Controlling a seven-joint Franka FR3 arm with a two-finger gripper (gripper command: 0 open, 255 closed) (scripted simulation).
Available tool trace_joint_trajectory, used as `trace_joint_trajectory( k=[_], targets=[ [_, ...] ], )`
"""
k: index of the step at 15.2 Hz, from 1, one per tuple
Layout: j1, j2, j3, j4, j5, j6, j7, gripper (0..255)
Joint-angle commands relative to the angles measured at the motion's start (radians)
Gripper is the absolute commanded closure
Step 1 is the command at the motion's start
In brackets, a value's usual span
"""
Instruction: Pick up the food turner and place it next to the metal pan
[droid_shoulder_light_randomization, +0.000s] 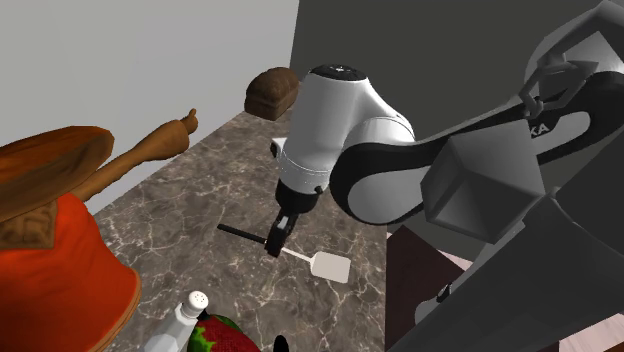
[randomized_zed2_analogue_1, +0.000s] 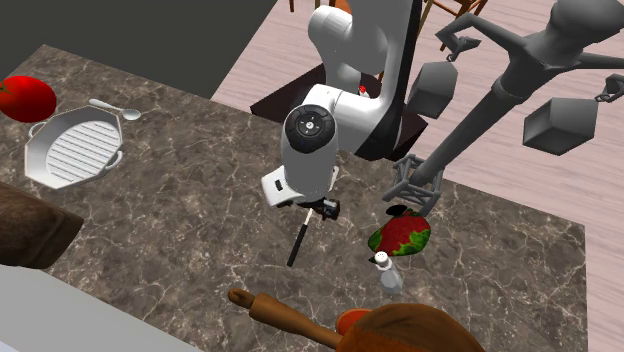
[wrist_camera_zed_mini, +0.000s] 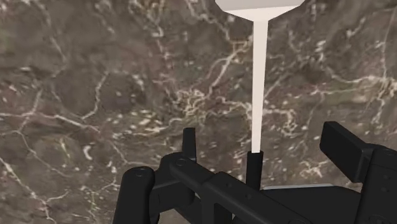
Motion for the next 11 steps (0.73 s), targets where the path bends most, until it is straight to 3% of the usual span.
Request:
trace_joint_trajectory(
  k=[1,9,10,11],
  targets=[
    [0.003,0.031,0.016,-0.02,-0.013,0.043,0.008,0],
    [0.004,0.031,0.015,-0.02,-0.013,0.043,0.008,0],
    [0.004,0.031,0.015,-0.02,-0.013,0.043,0.008,255],
    [0.004,0.031,0.016,-0.02,-0.013,0.043,0.008,255]
  ],
)
